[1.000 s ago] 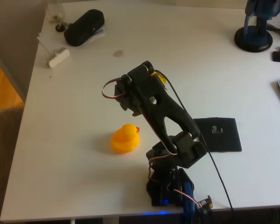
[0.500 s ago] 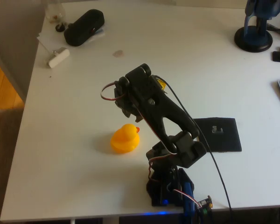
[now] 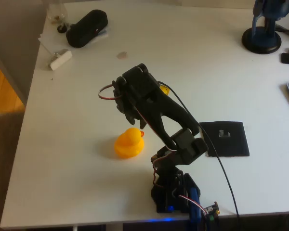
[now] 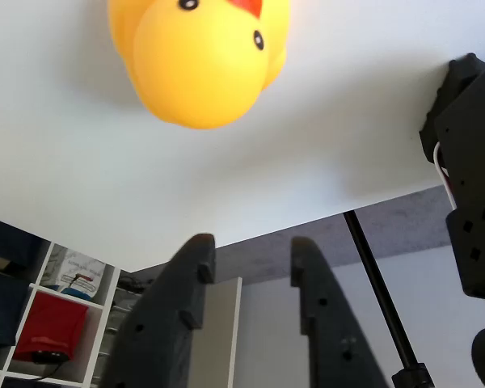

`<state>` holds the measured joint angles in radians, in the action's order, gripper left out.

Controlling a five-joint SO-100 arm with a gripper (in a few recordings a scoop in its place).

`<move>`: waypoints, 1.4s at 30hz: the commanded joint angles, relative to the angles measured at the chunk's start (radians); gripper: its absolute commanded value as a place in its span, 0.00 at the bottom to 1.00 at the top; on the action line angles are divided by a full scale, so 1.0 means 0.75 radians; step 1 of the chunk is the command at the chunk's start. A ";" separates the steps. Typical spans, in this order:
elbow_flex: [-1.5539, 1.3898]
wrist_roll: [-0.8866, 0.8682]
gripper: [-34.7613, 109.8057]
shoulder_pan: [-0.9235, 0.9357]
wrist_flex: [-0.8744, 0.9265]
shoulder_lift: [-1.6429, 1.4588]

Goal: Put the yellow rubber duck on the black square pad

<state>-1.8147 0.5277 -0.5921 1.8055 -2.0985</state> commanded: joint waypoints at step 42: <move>-0.205 0.002 0.42 -0.221 -0.090 -0.014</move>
<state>-1.9696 0.5277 -0.7317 1.7349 -2.0923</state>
